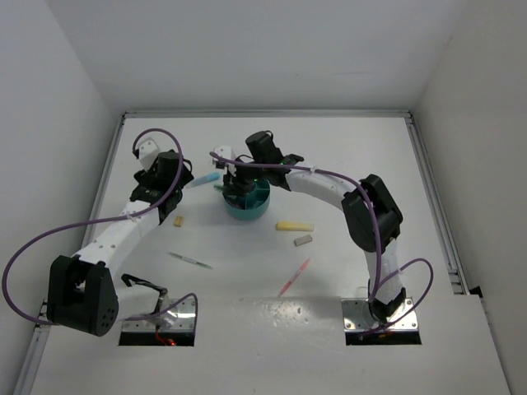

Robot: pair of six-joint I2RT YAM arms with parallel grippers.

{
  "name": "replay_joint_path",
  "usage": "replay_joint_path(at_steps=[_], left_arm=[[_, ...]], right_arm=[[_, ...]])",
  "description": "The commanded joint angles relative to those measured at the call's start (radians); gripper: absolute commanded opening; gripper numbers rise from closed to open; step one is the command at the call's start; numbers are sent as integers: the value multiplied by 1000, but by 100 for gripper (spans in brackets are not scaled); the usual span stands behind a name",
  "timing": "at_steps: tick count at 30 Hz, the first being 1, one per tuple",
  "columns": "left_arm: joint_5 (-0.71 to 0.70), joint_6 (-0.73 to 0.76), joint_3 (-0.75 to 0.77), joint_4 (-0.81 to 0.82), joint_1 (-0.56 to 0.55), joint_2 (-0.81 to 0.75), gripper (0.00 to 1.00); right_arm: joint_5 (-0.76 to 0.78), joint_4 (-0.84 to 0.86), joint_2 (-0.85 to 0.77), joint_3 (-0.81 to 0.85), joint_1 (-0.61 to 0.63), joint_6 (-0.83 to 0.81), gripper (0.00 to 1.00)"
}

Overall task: Sort the stationery into containers
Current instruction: Place the pen in the storage box, then move the pen to the center of the board.

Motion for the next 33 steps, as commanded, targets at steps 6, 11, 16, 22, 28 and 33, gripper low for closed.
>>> replay_joint_path(at_steps=[6, 11, 16, 22, 28, 33], left_arm=[[-16, -5, 35, 11, 8, -29, 79], [-16, -5, 35, 11, 8, -29, 79], [-3, -25, 26, 11, 8, -1, 62], [29, -45, 36, 1, 8, 39, 55], [76, -54, 36, 1, 17, 39, 38], [237, -65, 105, 14, 28, 158, 6]], right_arm=[[13, -44, -35, -19, 2, -21, 37], [13, -44, -44, -19, 2, -21, 48], [-44, -107, -81, 81, 2, -21, 77], [-53, -130, -124, 127, -8, 8, 100], [-27, -153, -212, 118, -18, 36, 100], [135, -176, -298, 70, -41, 117, 13]])
